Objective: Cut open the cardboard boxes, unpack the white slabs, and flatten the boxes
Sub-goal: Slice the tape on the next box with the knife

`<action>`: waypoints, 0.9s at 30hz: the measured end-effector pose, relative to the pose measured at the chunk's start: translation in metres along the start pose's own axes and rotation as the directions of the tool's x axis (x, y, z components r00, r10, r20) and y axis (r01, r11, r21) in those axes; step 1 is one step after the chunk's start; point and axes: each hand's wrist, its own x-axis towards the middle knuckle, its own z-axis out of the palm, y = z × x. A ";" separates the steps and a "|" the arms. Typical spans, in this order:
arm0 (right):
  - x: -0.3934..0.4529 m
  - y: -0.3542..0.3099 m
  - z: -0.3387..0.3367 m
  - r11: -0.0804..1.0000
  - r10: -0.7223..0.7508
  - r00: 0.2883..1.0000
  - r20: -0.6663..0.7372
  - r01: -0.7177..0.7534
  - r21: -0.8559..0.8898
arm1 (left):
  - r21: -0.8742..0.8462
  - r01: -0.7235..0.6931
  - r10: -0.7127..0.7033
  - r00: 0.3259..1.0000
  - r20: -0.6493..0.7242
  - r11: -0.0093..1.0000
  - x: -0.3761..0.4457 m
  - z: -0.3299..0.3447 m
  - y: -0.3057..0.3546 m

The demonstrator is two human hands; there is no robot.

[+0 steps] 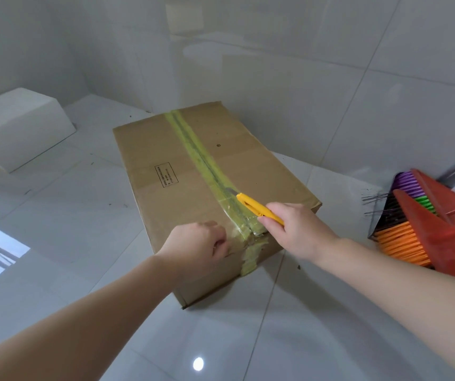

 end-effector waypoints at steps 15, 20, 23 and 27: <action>0.128 -0.108 -0.017 0.979 0.181 0.983 -0.007 -0.181 -0.093 | 0.076 0.162 -0.165 0.986 0.033 0.984 0.039 -0.085 -0.106; 0.176 -0.095 -0.019 0.983 0.165 0.983 -0.087 -0.171 -0.070 | 0.112 0.209 -0.211 0.977 0.004 0.971 0.072 -0.088 -0.121; 0.202 -0.078 -0.018 0.989 0.139 0.989 -0.043 -0.141 -0.042 | 0.141 0.256 -0.264 0.964 0.044 0.956 0.091 -0.088 -0.119; 0.231 -0.055 -0.040 0.991 0.128 0.992 -0.022 -0.128 0.031 | 0.174 0.353 -0.362 0.932 0.023 0.919 0.142 -0.113 -0.110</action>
